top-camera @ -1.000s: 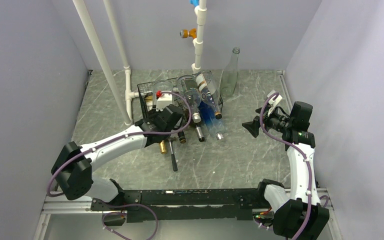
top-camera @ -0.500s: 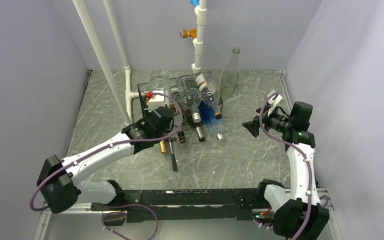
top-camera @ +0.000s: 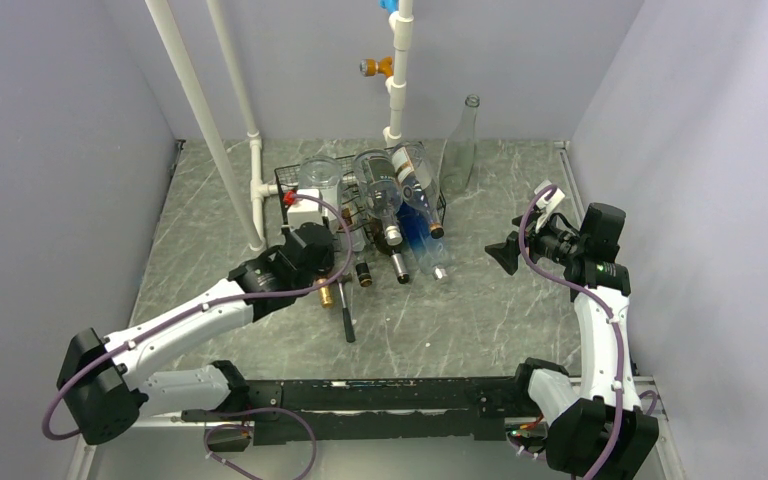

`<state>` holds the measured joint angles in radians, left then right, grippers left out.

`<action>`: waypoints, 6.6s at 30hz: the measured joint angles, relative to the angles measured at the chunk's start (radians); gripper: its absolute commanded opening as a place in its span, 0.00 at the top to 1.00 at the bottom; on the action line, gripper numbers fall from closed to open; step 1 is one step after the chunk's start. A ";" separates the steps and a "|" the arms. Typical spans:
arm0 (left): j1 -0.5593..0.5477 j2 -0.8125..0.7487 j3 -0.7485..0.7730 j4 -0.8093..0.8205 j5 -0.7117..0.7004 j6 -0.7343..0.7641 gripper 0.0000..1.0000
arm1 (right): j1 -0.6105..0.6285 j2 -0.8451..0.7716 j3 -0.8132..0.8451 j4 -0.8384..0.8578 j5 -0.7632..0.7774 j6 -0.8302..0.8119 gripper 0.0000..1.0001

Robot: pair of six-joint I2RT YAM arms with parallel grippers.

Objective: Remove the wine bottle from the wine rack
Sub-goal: Pick up the wine bottle from the wine rack, then place the wine bottle at the center of the board.

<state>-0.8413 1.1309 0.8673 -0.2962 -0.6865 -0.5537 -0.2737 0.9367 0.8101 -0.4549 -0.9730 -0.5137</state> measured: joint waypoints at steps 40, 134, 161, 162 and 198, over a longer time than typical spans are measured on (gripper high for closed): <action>0.000 -0.234 -0.165 0.121 0.204 -0.097 1.00 | 0.000 0.006 -0.004 0.000 0.003 0.000 0.00; -0.229 0.046 -0.097 0.491 0.887 -0.256 1.00 | -0.002 -0.003 0.440 -1.016 -0.128 -0.912 0.00; -0.256 0.092 0.026 0.042 0.933 -0.328 1.00 | 0.129 0.044 0.176 -0.987 -0.127 -1.046 0.00; -0.257 0.093 0.031 0.028 0.937 -0.331 1.00 | 0.150 0.043 0.163 -0.968 -0.125 -1.039 0.00; -0.261 0.340 0.288 -0.395 1.029 -0.354 0.78 | 0.675 0.118 -0.164 -0.340 0.108 -0.805 0.05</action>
<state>-1.1023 1.4708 1.1549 -0.6910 0.3428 -0.9077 0.4015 1.0546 0.6460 -0.7944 -0.8654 -1.3186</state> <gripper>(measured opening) 0.404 0.959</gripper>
